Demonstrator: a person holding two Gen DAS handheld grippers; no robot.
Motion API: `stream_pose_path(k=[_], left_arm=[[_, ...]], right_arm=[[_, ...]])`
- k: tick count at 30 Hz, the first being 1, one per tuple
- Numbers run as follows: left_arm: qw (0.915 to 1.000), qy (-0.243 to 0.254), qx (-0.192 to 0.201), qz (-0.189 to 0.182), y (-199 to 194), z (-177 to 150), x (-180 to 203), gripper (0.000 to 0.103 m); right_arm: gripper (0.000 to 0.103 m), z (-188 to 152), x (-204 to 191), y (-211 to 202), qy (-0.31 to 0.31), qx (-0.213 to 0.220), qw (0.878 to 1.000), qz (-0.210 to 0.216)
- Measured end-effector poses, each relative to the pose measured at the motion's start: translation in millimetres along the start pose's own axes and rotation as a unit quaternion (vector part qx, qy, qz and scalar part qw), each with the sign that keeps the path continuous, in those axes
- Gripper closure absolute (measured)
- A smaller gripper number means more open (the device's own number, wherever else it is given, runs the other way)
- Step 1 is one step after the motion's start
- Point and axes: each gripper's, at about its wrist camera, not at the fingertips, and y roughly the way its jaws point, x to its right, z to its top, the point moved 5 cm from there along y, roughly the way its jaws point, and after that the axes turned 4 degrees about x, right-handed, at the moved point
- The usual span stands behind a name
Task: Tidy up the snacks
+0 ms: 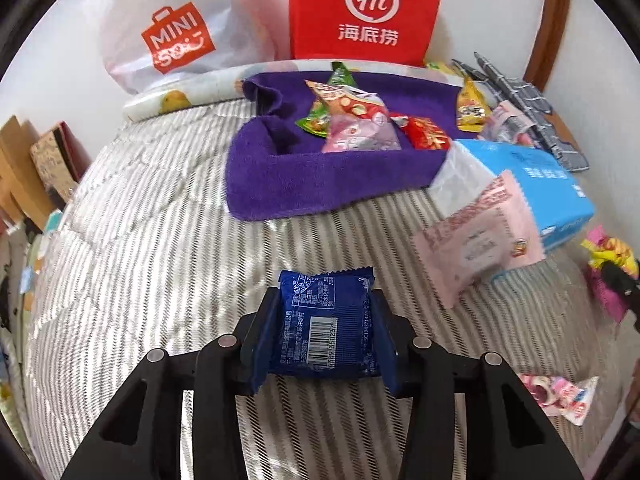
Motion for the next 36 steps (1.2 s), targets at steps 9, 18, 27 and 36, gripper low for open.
stream_pose_path(k=[9, 18, 27, 36], left_arm=[[0.9985, -0.003, 0.006, -0.054, -25.8, 3.9, 20.2, 0.060], [0.9938, 0.012, 0.045, -0.101, -53.2, 28.2, 58.8, 0.060], [0.9888, 0.001, 0.069, -0.132, -54.9, 66.2, 81.1, 0.060], [0.9881, -0.002, 0.117, -0.100, -47.2, 122.8, 80.9, 0.060]], right_arm=[[0.039, 6.2, 2.4, -20.7, 0.005, 0.017, 1.000, 0.014], [0.039, 37.2, 3.6, -33.4, -0.006, 0.054, 0.999, 0.006], [0.039, 94.2, 1.7, -35.1, -0.008, 0.106, 0.994, 0.006], [0.039, 150.9, -9.4, -8.8, -0.013, 0.125, 0.992, 0.021]])
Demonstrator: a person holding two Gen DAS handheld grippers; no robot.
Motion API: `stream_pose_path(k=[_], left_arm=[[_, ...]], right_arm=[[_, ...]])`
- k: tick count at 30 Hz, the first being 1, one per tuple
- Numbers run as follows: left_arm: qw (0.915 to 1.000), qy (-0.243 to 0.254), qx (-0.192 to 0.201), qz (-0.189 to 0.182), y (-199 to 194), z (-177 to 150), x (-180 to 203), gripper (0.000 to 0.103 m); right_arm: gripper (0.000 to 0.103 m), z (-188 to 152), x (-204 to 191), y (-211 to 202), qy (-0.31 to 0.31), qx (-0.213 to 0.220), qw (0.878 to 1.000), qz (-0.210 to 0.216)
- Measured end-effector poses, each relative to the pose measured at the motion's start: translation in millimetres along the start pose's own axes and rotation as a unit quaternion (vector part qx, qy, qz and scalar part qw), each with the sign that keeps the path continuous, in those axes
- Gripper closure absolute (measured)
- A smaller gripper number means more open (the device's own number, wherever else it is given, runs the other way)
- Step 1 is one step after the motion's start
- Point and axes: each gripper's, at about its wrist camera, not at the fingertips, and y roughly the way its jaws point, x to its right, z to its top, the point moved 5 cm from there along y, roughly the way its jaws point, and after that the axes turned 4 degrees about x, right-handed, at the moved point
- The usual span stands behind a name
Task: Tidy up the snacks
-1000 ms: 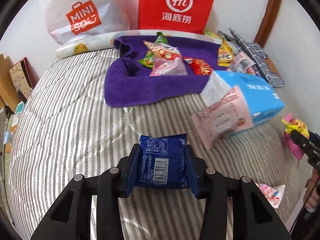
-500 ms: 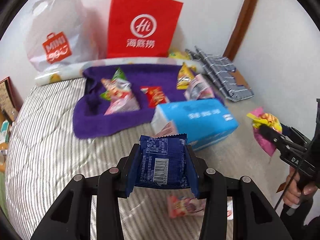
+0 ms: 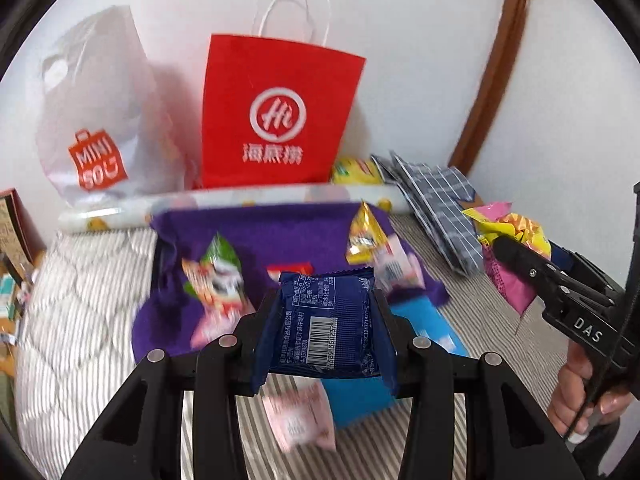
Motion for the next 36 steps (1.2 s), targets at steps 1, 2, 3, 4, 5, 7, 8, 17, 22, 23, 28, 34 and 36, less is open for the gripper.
stream_pose_path(k=[1, 2, 3, 4, 5, 7, 8, 17, 22, 23, 28, 34, 36], left_arm=[[1.0000, 0.001, 0.002, 0.004, 3.5, 5.2, -0.9, 0.060], [1.0000, 0.001, 0.005, 0.008, 6.7, 11.4, -2.6, 0.060], [0.9999, 0.002, 0.009, 0.012, 8.6, 15.8, -4.0, 0.060], [0.9997, 0.002, 0.014, 0.017, 11.2, 22.2, -5.8, 0.060], [0.9996, 0.003, 0.019, 0.022, 13.6, 28.6, -7.6, 0.060], [0.9987, 0.006, 0.033, 0.038, 17.2, 40.2, -11.4, 0.060], [0.9981, 0.009, 0.038, 0.048, 19.3, 44.5, -13.1, 0.059], [0.9941, 0.010, 0.038, 0.101, 59.9, 33.8, -43.3, 0.059], [0.9944, 0.006, 0.021, 0.104, 73.2, 19.4, -51.3, 0.059], [0.9943, 0.007, 0.021, 0.104, 73.1, 18.2, -50.8, 0.059], [0.9953, -0.005, 0.019, 0.095, 75.2, 12.8, -52.5, 0.059], [0.9962, -0.024, 0.011, 0.083, 78.4, 10.0, -57.3, 0.059], [0.9963, -0.027, 0.009, 0.081, 79.9, 9.1, -58.0, 0.059]], right_arm=[[0.039, 4.8, -1.8, 5.7, -0.002, 0.000, 1.000, 0.002], [0.039, 9.9, -3.5, 12.2, -0.004, -0.002, 1.000, 0.003], [0.039, 13.2, -5.3, 16.3, -0.006, -0.002, 1.000, 0.004], [0.039, 17.9, -7.3, 22.5, -0.008, -0.003, 1.000, 0.006], [0.039, 21.1, -8.6, 27.6, -0.009, -0.004, 1.000, 0.009], [0.039, 27.9, -10.5, 42.7, -0.008, -0.010, 1.000, 0.014], [0.039, 29.3, -11.0, 48.8, -0.009, -0.012, 1.000, 0.015], [0.039, -10.5, 6.4, 134.8, 0.016, -0.076, 0.997, 0.018], [0.039, -21.2, 7.1, 144.4, 0.007, -0.093, 0.995, 0.025], [0.039, -21.9, 6.6, 143.4, 0.007, -0.090, 0.996, 0.024], [0.039, -29.1, 0.1, 150.0, -0.014, -0.110, 0.994, 0.021], [0.038, -29.3, -1.6, 152.6, -0.029, -0.109, 0.994, 0.008], [0.038, -29.4, -1.9, 152.7, -0.033, -0.109, 0.994, 0.004]])
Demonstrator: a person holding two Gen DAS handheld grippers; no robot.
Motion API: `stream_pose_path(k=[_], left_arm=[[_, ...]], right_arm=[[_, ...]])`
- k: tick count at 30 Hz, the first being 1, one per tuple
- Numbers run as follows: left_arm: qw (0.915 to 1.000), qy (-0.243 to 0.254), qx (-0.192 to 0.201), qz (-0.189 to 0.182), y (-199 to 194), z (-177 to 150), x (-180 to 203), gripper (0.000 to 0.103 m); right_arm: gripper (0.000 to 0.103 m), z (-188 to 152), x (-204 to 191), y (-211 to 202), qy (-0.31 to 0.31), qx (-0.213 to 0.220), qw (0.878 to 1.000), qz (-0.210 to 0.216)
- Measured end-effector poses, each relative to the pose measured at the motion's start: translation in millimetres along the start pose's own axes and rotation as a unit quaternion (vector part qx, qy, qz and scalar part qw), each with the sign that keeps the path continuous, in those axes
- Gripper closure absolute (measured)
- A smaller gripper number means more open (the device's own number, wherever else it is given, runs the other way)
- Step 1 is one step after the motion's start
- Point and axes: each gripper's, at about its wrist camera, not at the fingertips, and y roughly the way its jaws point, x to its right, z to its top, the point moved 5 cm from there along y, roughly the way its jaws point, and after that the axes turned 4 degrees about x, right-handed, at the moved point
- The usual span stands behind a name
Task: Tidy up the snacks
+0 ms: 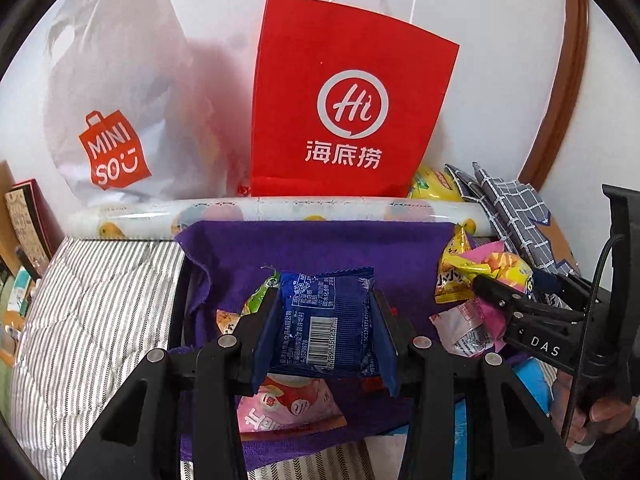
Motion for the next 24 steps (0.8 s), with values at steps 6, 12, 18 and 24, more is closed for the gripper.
stream_pose_path(k=[6, 12, 18, 24], left_arm=[[1.0000, -0.002, -0.009, -0.003, 5.3, -3.7, -0.5, 0.059], [0.9999, 0.003, -0.011, -0.003, 9.7, -5.5, 2.4, 0.059], [0.9997, 0.003, -0.022, -0.005, 15.8, -10.4, 4.9, 0.059], [0.9996, 0.003, -0.029, -0.004, 18.8, -13.0, 4.0, 0.057]], right_arm=[[0.038, -0.6, -3.5, -0.3, -0.017, 0.001, 1.000, -0.013], [0.037, -1.3, -7.7, -0.9, -0.036, 0.003, 0.999, -0.028], [0.027, -4.3, -5.1, 3.1, -0.026, -0.016, 0.999, -0.020], [0.020, -7.1, 7.0, 6.1, 0.023, -0.034, 0.999, 0.011]])
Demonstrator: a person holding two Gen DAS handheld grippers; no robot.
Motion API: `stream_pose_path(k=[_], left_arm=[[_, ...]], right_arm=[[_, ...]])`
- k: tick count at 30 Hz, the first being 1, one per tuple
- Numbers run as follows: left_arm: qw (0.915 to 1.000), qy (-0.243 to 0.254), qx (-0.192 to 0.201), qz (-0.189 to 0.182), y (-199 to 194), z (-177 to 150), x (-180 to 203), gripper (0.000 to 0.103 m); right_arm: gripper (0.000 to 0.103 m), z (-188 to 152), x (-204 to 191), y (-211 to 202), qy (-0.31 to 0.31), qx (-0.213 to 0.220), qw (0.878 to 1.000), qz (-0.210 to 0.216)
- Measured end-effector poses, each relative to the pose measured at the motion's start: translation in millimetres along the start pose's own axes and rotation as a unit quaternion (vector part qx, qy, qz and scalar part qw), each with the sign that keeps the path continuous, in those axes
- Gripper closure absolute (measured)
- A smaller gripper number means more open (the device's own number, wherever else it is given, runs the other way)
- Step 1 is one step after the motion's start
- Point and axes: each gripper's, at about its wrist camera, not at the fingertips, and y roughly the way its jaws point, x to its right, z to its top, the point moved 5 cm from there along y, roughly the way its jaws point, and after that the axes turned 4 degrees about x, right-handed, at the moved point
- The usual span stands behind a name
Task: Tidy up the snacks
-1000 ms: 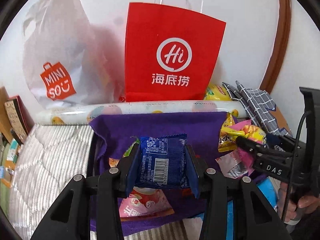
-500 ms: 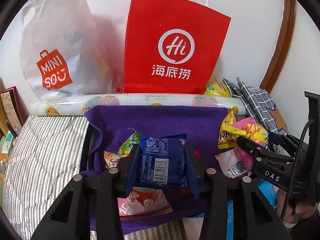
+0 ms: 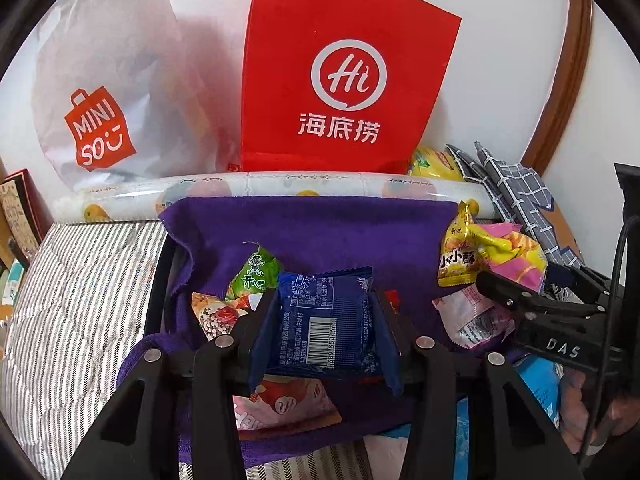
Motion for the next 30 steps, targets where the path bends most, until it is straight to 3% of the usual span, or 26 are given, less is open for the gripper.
stream_pose_path(k=[6, 11, 17, 20, 25, 30], left_arm=[[1.0000, 0.003, -0.007, -0.003, 2.7, -1.9, 2.4, 0.057], [0.9999, 0.009, -0.006, 0.003, 3.0, -2.3, 4.2, 0.056], [0.9999, 0.013, -0.007, 0.009, 4.6, -2.4, 5.9, 0.051], [0.9998, 0.013, -0.006, 0.012, 4.5, -2.5, 6.8, 0.045], [0.9997, 0.013, 0.010, 0.016, -0.1, 0.7, 7.6, 0.022], [0.9995, -0.002, 0.032, 0.005, -11.6, 7.3, 4.7, 0.015]], right_arm=[[0.017, -0.3, 4.5, 0.8, 0.023, -0.006, 1.000, 0.012], [0.009, 2.4, -0.8, -7.6, 0.017, 0.015, 0.999, 0.025], [0.007, 5.2, -6.0, -14.5, 0.006, 0.034, 0.999, 0.028], [0.007, 6.7, -6.0, -17.6, 0.005, 0.044, 0.999, 0.028], [0.007, 10.1, -1.0, -26.6, 0.023, 0.066, 0.997, 0.040], [0.007, 14.0, 1.2, -38.3, 0.026, 0.096, 0.994, 0.042]])
